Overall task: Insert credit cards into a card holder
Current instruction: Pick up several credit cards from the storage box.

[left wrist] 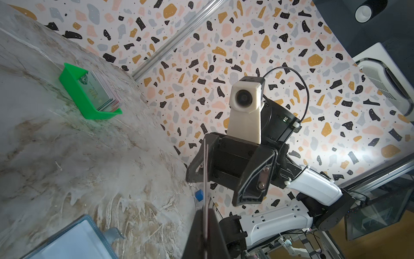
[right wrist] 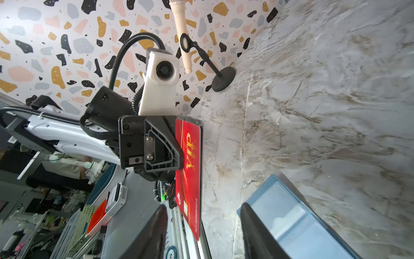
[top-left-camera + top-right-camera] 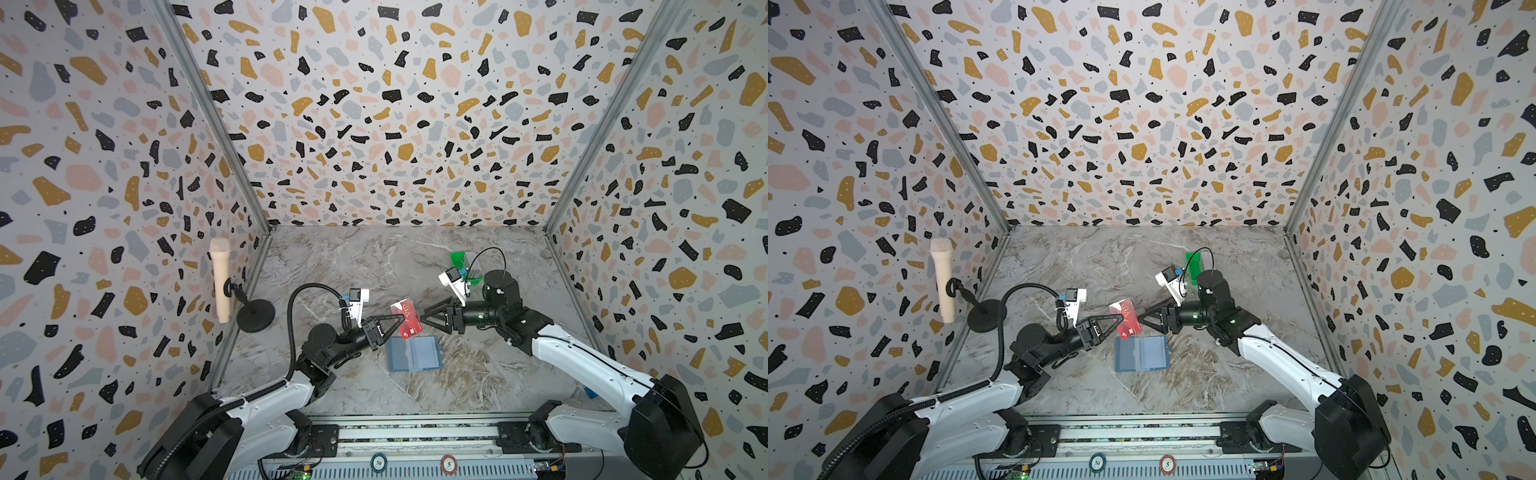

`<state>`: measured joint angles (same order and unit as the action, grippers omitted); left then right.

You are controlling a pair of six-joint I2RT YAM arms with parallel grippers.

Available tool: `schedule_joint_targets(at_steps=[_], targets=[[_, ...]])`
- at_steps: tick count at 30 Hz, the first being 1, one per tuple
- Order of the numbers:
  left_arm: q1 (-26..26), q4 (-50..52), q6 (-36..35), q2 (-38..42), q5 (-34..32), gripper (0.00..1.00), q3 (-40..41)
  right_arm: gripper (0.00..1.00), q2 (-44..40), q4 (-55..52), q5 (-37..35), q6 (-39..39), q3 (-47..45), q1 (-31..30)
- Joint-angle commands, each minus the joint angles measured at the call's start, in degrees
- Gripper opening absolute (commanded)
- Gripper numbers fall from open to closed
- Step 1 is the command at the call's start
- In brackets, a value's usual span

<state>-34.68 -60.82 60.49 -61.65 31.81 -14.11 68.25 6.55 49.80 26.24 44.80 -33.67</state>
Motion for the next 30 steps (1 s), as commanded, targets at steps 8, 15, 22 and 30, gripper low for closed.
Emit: schedule_joint_targets(at_steps=[8, 15, 22, 30], targets=[[-0.22, 0.19, -3.23, 3.24, 5.28, 0.0, -1.97, 0.56, 0.7, 1.79, 5.02, -0.39, 4.47, 0.47], [-0.22, -0.91, -2.66, 4.25, 4.64, 0.0, -1.62, 0.56, 2.69, -0.03, 6.01, -2.15, 4.01, -1.57], [-0.66, -1.1, -2.39, 3.42, 4.64, 0.0, -1.88, 0.41, 5.2, 3.7, 7.88, -1.29, 3.11, -4.56], [5.67, -1.54, 1.78, 6.48, 2.9, 0.3, 2.1, 0.0, 3.09, 1.01, 10.79, -2.85, 0.65, -0.79]])
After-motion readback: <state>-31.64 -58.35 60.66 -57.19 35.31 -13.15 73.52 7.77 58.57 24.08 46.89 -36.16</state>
